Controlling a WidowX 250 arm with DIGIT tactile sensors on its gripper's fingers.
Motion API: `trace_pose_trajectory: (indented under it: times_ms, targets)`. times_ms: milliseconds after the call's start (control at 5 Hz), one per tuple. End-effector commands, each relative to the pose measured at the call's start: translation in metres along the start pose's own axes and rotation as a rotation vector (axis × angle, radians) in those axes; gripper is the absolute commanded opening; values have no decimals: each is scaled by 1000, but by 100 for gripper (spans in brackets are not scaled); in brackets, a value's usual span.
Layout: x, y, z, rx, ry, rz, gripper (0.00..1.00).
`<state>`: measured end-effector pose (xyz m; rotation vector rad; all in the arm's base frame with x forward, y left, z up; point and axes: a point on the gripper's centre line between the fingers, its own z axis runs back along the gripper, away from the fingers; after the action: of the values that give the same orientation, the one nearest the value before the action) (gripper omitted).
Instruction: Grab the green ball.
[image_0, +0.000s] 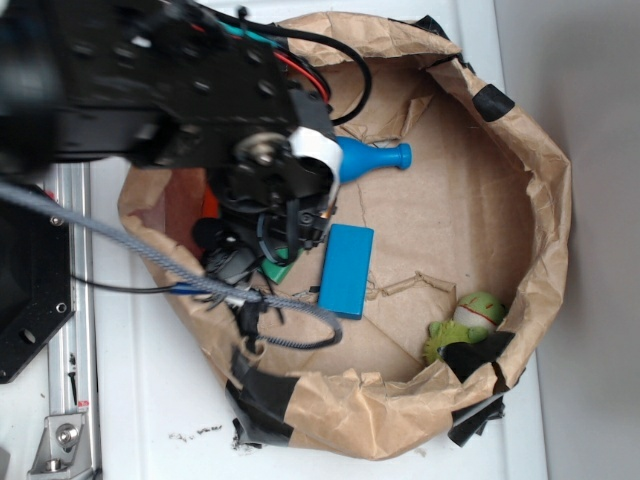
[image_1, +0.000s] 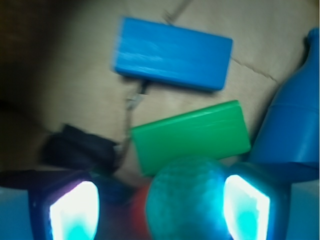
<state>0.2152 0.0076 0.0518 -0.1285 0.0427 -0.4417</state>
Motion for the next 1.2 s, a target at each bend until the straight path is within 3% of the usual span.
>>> trace_pose_trajectory:
  times_ms: [0, 200, 600, 800, 1000]
  targets:
    - [5, -5, -20, 46, 74, -24, 0]
    - [12, -4, -8, 26, 63, -30, 0]
    - [50, -12, 97, -24, -195, -47, 0]
    - [54, -20, 120, -23, -176, 9, 0]
    - [53, -33, 117, 15, -183, 125, 0]
